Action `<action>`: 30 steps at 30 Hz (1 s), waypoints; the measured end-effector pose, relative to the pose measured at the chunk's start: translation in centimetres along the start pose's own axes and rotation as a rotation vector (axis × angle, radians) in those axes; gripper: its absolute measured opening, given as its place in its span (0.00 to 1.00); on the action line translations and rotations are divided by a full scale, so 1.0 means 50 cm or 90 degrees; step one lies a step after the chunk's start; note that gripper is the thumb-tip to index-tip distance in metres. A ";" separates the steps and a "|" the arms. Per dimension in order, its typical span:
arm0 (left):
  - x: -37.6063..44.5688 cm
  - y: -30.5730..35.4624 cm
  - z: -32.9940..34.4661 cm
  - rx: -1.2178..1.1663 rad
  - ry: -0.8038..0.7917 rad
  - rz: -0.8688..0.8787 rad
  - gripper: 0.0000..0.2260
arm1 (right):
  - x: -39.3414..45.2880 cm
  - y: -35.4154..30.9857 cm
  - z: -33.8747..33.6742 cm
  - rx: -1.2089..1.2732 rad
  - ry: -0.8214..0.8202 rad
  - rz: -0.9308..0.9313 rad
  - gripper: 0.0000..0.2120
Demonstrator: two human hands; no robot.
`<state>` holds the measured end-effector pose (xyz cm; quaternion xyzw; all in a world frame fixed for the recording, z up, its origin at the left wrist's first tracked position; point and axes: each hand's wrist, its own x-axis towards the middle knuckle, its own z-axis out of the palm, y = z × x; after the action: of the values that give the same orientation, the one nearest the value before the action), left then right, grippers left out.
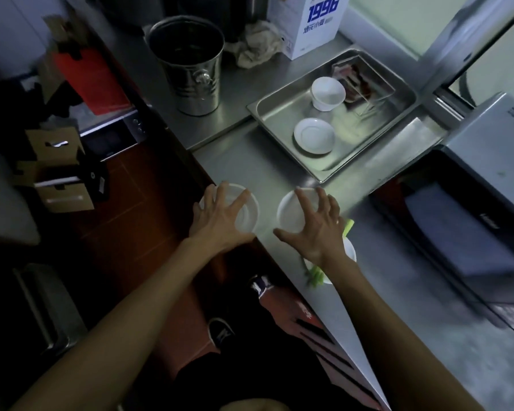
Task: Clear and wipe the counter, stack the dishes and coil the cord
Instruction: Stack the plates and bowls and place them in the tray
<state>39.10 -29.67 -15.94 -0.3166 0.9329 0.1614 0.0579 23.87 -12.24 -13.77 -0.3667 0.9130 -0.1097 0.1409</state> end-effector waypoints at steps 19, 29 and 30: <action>0.409 0.064 -0.135 0.054 -0.013 0.100 0.47 | 0.343 0.059 -0.077 0.152 0.057 0.136 0.51; 0.642 0.100 -0.138 0.032 -0.066 0.226 0.46 | 0.471 0.089 -0.069 0.102 0.087 0.269 0.53; 0.663 0.100 -0.138 0.035 -0.079 0.237 0.46 | 0.488 0.089 -0.067 0.096 0.085 0.275 0.53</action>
<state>9.73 -47.23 -15.12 -0.1262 0.9741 0.1629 0.0928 3.02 -25.83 -16.28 -0.1431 0.9668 -0.1689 0.1276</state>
